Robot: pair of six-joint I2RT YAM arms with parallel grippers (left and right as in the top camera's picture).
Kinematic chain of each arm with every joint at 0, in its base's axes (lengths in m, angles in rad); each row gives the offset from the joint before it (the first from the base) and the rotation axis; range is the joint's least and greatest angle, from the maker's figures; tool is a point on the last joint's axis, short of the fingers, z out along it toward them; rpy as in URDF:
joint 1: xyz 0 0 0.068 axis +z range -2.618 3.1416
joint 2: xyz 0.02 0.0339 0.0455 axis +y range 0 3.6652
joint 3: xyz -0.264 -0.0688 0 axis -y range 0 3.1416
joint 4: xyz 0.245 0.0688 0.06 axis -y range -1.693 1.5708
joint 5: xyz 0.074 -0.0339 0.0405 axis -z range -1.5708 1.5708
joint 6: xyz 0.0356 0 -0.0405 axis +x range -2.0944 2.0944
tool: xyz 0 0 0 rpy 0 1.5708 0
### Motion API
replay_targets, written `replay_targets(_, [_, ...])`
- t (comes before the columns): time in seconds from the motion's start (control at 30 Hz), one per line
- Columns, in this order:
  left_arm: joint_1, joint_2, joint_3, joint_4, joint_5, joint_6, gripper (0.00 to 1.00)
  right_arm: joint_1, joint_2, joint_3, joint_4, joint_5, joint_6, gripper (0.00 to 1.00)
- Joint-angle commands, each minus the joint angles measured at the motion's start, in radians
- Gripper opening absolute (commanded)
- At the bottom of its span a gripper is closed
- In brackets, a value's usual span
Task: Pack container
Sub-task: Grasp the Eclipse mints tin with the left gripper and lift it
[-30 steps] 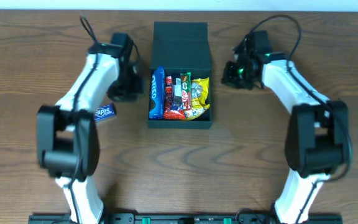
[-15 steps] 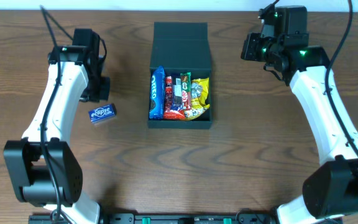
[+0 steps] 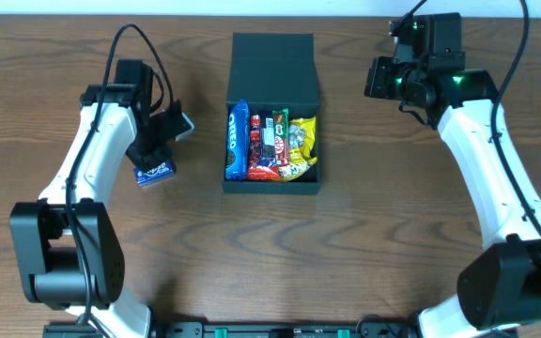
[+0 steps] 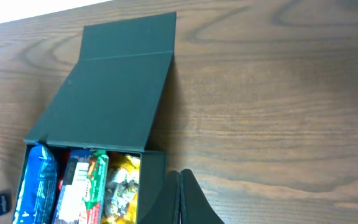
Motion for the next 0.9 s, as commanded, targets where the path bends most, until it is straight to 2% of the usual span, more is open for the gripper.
replay_targets(0.0, [0.023, 0.011, -0.016, 0.023, 0.036, 0.13, 0.27, -0.002, 0.006, -0.004, -0.007, 0.006, -0.016, 0.02])
replay_targets(0.07, [0.037, 0.011, -0.02, 0.035, 0.05, 0.133, 0.41, -0.002, 0.006, -0.004, -0.008, 0.006, -0.016, 0.01])
replay_targets(0.17, [0.054, 0.011, -0.02, 0.036, 0.085, 0.132, 0.47, -0.003, 0.006, -0.004, -0.007, 0.006, -0.016, 0.02])
replay_targets(0.3, [0.073, 0.023, -0.021, 0.036, 0.144, 0.132, 0.49, -0.003, 0.006, -0.004, -0.004, 0.006, -0.016, 0.02])
replay_targets(0.87, [0.071, 0.15, -0.021, 0.032, 0.151, 0.153, 0.54, -0.003, 0.006, -0.004, 0.001, 0.045, -0.016, 0.02])
